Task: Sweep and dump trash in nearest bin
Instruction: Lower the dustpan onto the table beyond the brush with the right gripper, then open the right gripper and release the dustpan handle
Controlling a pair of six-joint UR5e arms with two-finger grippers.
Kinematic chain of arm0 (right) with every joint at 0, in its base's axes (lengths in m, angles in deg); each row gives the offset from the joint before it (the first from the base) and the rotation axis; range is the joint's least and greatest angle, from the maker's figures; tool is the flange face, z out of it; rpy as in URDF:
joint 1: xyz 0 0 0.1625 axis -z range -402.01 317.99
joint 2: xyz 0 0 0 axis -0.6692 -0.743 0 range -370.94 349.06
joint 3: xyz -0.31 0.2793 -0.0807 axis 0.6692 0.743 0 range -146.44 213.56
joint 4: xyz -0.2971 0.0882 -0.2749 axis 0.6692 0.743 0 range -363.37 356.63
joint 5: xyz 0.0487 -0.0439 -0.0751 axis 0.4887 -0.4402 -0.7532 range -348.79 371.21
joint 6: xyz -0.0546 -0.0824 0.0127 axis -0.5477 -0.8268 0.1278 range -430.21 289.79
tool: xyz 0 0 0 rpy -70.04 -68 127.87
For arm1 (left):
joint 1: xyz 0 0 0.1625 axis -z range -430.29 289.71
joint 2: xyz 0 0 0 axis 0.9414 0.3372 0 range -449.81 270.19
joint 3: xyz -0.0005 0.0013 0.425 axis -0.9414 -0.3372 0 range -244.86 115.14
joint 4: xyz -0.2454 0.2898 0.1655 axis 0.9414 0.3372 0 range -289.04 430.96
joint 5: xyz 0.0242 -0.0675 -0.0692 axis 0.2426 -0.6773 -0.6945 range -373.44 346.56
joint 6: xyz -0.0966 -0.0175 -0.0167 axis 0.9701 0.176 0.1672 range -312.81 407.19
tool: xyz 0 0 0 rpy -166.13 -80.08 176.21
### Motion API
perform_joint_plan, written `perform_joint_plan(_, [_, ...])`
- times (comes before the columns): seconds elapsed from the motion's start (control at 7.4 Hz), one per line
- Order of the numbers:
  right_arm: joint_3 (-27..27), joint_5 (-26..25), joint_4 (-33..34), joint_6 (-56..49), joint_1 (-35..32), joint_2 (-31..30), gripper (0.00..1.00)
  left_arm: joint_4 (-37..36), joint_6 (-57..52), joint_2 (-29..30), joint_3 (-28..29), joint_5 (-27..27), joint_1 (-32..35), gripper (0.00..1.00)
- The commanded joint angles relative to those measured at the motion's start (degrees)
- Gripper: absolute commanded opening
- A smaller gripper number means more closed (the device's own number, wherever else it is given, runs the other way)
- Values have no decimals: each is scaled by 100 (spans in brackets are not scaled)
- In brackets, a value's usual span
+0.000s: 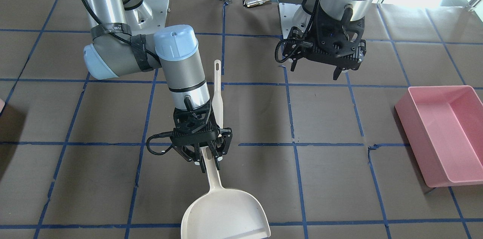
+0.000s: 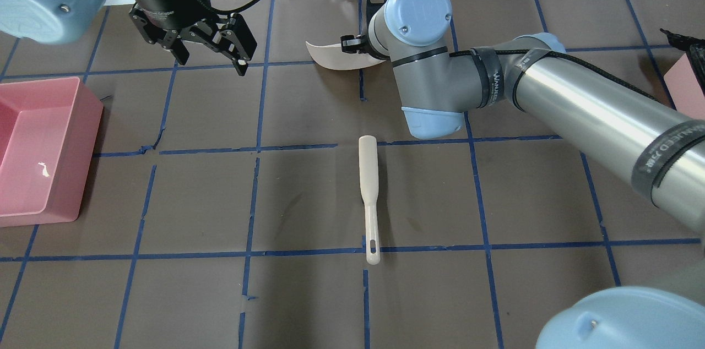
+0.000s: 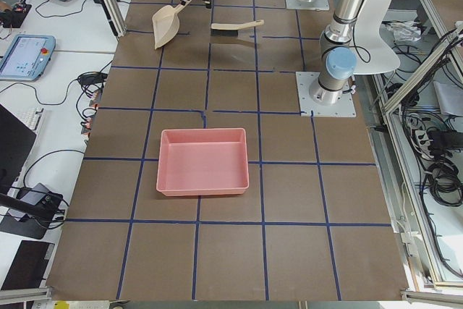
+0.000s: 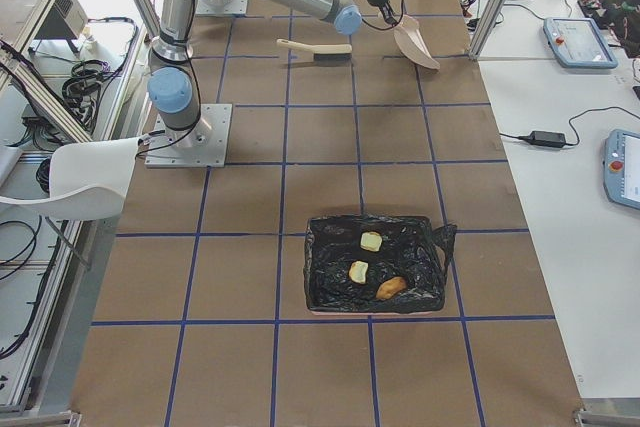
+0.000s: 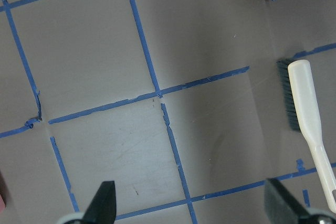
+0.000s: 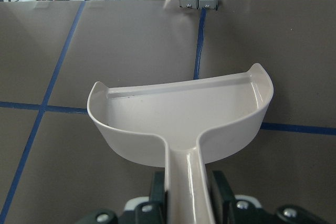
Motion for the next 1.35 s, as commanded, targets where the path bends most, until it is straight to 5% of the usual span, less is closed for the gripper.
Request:
perform_joint_plan(0.0, [8,-3,26,0,-16,40,48,9,0,0,-6,-1,0,100])
perform_joint_plan(0.27, [26,-3,26,0,-16,23,64,9,0,0,-6,-1,0,100])
perform_joint_plan(0.68, [253,-12,-61,-105,53,5,72,9,0,0,-6,8,0,100])
perform_joint_plan(0.95, [360,-230,-770,-158,360,-143,82,9,0,0,-6,-1,0,100])
perform_joint_plan(1.22, [325,-267,-2408,-167,510,-791,100,9,0,0,-6,-1,0,100])
